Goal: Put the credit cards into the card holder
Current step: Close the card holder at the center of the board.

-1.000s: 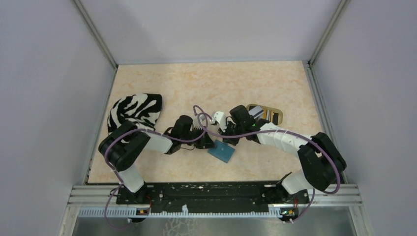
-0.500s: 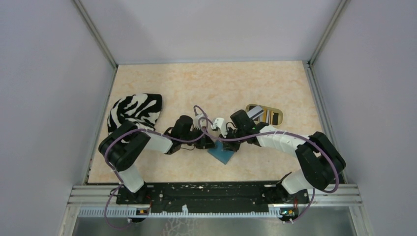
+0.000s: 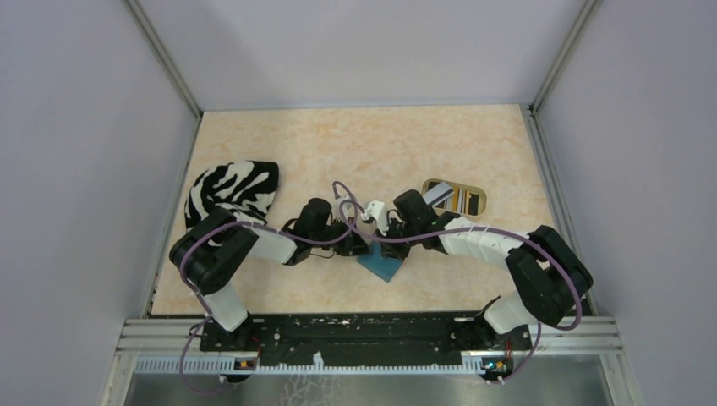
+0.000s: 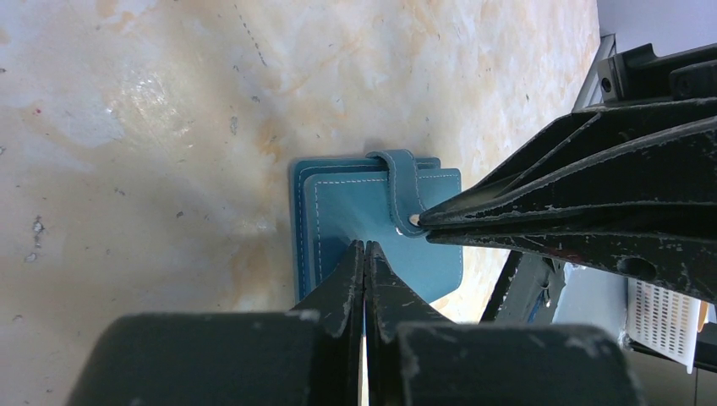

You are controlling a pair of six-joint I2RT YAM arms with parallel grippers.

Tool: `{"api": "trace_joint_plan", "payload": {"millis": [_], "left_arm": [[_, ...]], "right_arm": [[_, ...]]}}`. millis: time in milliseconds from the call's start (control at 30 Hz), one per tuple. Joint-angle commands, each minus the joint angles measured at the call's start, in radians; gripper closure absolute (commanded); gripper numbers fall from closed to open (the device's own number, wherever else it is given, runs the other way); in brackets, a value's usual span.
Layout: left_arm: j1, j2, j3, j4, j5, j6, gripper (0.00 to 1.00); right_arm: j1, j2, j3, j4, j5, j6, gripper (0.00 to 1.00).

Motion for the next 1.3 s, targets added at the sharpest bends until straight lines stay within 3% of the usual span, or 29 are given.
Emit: {"api": "trace_joint_plan", "payload": {"millis": [0, 1267], "left_arm": [[-0.002, 0.007, -0.014, -0.025, -0.016, 0.026, 1.0], [-0.003, -0.005, -0.018, -0.027, -0.023, 0.029, 1.0]], "right_arm": [[0.018, -0.037, -0.023, 0.047, 0.008, -0.015, 1.0], [0.15, 0.019, -0.021, -0.081, 0.091, -0.171, 1.0]]}}
